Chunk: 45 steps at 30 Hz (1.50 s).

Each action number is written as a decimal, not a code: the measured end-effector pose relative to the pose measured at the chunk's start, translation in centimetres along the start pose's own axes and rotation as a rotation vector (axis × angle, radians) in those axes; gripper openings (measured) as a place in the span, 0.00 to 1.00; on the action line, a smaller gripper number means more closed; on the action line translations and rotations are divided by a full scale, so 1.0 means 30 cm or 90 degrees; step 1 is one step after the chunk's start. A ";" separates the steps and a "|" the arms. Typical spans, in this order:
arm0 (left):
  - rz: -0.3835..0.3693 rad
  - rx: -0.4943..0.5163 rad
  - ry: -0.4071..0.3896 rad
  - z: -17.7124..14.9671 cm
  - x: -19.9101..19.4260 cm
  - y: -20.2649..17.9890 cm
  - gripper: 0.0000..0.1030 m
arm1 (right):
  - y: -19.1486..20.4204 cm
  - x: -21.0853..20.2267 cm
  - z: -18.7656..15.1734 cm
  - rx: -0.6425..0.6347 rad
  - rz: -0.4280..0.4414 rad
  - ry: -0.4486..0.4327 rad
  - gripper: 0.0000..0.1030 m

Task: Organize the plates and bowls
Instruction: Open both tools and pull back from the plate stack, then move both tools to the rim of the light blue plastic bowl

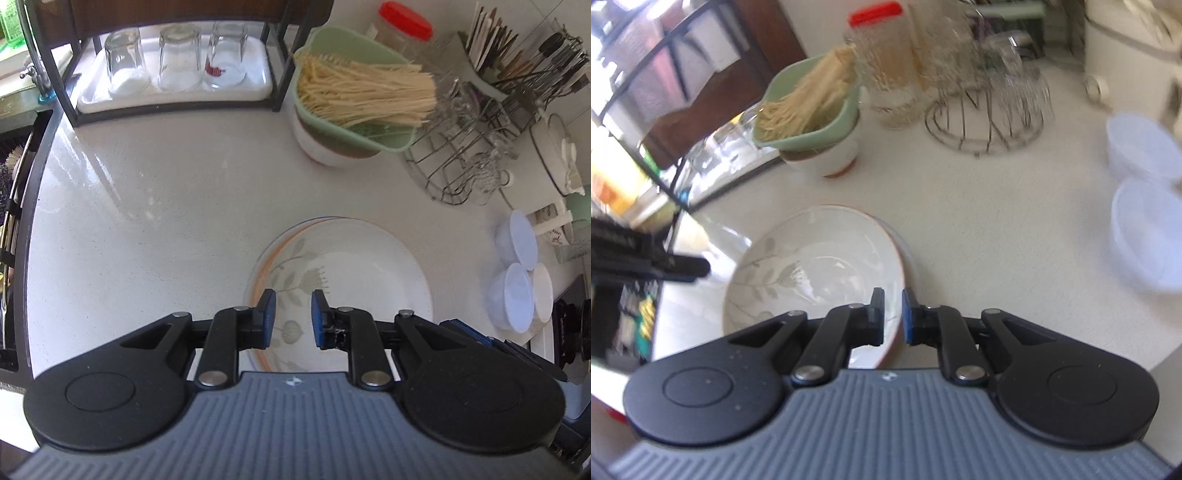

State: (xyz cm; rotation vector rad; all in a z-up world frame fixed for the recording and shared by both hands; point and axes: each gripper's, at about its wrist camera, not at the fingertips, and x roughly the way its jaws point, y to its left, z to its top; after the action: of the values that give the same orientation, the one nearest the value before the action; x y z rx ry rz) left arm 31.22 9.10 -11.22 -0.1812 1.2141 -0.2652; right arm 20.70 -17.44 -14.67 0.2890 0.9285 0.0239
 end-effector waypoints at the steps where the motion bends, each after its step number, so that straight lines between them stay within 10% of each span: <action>1: -0.003 -0.001 -0.010 -0.009 -0.015 -0.023 0.22 | -0.007 -0.011 0.006 -0.012 0.008 -0.002 0.12; 16: 0.000 -0.017 -0.161 -0.297 -0.164 -0.388 0.22 | -0.174 -0.329 0.009 -0.148 0.105 -0.111 0.12; 28: 0.019 -0.008 -0.202 -0.624 -0.203 -0.580 0.22 | -0.386 -0.487 -0.148 -0.187 0.092 -0.153 0.12; 45: 0.014 0.087 -0.207 -0.796 -0.143 -0.817 0.22 | -0.598 -0.598 -0.332 -0.113 0.007 -0.194 0.12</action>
State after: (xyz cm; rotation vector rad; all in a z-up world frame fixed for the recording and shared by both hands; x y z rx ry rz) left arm 4.82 -12.93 -8.67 -0.0879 0.8723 -0.2855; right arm 0.15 -34.93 -10.79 0.1281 0.6175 0.0697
